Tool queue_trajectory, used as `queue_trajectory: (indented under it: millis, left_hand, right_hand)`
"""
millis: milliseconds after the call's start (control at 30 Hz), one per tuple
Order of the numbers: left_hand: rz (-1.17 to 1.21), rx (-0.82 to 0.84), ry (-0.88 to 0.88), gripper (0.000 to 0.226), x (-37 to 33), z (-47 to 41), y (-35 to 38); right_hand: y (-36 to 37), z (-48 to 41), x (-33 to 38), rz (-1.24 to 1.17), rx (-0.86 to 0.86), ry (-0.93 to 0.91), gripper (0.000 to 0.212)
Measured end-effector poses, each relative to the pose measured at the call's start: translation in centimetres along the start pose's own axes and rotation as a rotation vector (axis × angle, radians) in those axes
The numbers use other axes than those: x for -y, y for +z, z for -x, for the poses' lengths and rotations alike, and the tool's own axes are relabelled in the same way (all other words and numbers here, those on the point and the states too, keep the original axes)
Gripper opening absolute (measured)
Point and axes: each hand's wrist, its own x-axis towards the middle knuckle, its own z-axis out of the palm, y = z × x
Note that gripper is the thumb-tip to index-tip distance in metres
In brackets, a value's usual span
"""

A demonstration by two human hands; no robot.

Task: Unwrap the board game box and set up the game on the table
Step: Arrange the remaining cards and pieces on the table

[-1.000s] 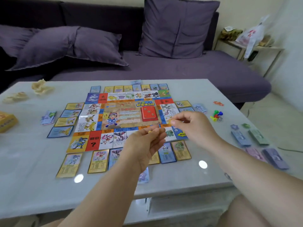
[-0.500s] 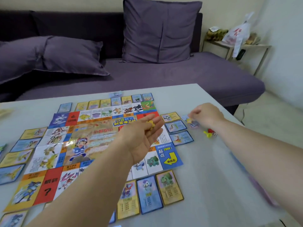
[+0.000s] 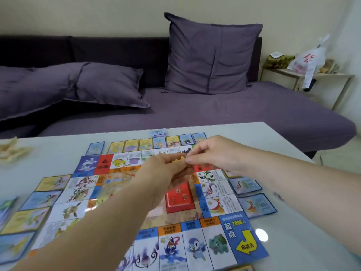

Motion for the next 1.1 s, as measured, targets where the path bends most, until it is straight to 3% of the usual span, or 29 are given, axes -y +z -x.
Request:
queue_trajectory:
  millis: [133, 233, 400, 633, 733, 833, 900, 1100]
  left_hand:
    - [-0.082, -0.012, 0.067, 0.02, -1.3, -1.7, -3.5]
    - [-0.035, -0.068, 0.116, 0.011, -2.5, -3.2, -6.1]
    - [0.15, -0.161, 0.121, 0.009, -3.9, -5.7, -10.2]
    - [0.331, -0.196, 0.04, 0.019, -4.8, -7.4, -13.0]
    - [0.324, -0.219, 0.054, 0.029, -4.5, -7.3, -13.6]
    - [0.315, -0.244, 0.051, 0.03, -4.1, -6.9, -13.8]
    - [0.324, -0.244, 0.062, 0.029, -4.0, -6.2, -13.8]
    - [0.307, -0.215, 0.132, 0.02, -3.3, -2.1, -14.4]
  right_hand:
    - [1.9, -4.1, 1.7, -0.138, 0.088, 0.027, 0.005]
    - [2.6, -8.4, 2.4, -0.28, -0.002, 0.058, 0.007]
    - [2.7, -15.9, 2.7, 0.037, -0.315, 0.011, 0.009]
    - [4.1, -24.0, 0.9, 0.187, -0.451, 0.044, 0.009]
    - [3.9, -24.7, 0.2, 0.269, -0.476, 0.074, 0.016]
    - [4.1, -22.8, 0.8, 0.268, -0.498, -0.018, 0.017]
    - [4.9, -20.5, 2.6, 0.186, -0.442, -0.124, 0.017]
    - [9.0, -12.5, 9.7, 0.127, 0.033, -0.24, 0.019]
